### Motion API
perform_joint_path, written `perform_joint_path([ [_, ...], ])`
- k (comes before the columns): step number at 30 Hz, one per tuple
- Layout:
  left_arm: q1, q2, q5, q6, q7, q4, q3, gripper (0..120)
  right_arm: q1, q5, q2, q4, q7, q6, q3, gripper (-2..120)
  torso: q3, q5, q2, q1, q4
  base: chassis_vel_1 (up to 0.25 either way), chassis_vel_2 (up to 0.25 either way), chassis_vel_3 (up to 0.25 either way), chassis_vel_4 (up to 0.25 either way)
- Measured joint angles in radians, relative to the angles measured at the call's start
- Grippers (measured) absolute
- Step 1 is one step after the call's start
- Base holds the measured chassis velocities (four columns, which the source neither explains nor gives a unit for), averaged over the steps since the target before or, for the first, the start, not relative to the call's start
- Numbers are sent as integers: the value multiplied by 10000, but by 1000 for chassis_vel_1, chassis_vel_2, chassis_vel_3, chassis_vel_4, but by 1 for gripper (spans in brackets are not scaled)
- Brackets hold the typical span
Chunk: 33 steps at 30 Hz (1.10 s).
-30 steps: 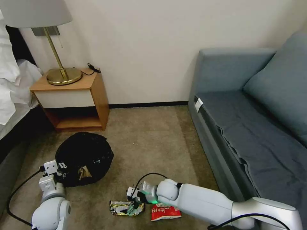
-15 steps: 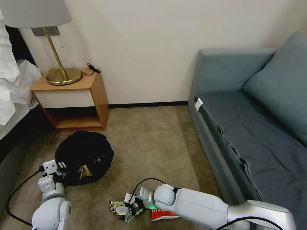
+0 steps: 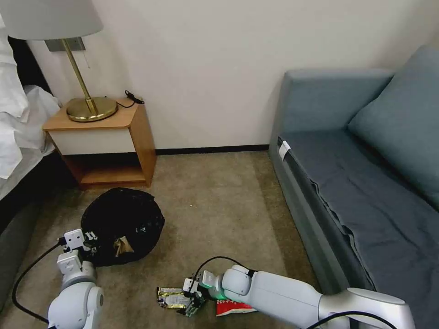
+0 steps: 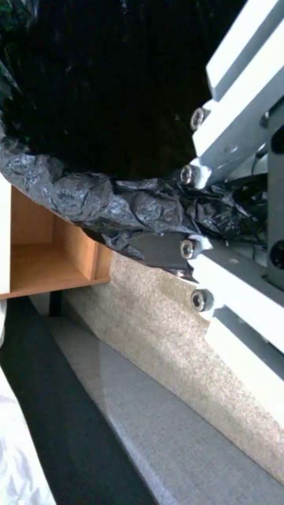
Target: Pick up the trash bin, then pick up the garbage on the floor and place it into the trash bin.
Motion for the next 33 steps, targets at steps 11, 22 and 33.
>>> perform_joint_path([
  [11, 6, -11, 11, -34, 15, 35, -4, 2, -74, -210, 8, -215, -3, 45, 69, 85, 0, 0, 0, 0, 0, 0, 0, 0, 0],
  [22, 22, 10, -41, -51, 22, 18, -10, 2, -127, -334, 21, -366, -265, 46, 189, 71, 0, 0, 0, 0, 0, 0, 0, 0, 0],
  [33, 26, 35, -69, -70, 37, 24, -22, 2, -197, -314, 10, -346, -405, 35, 291, 40, 0, 0, 0, 0, 0, 0, 0, 0, 0],
])
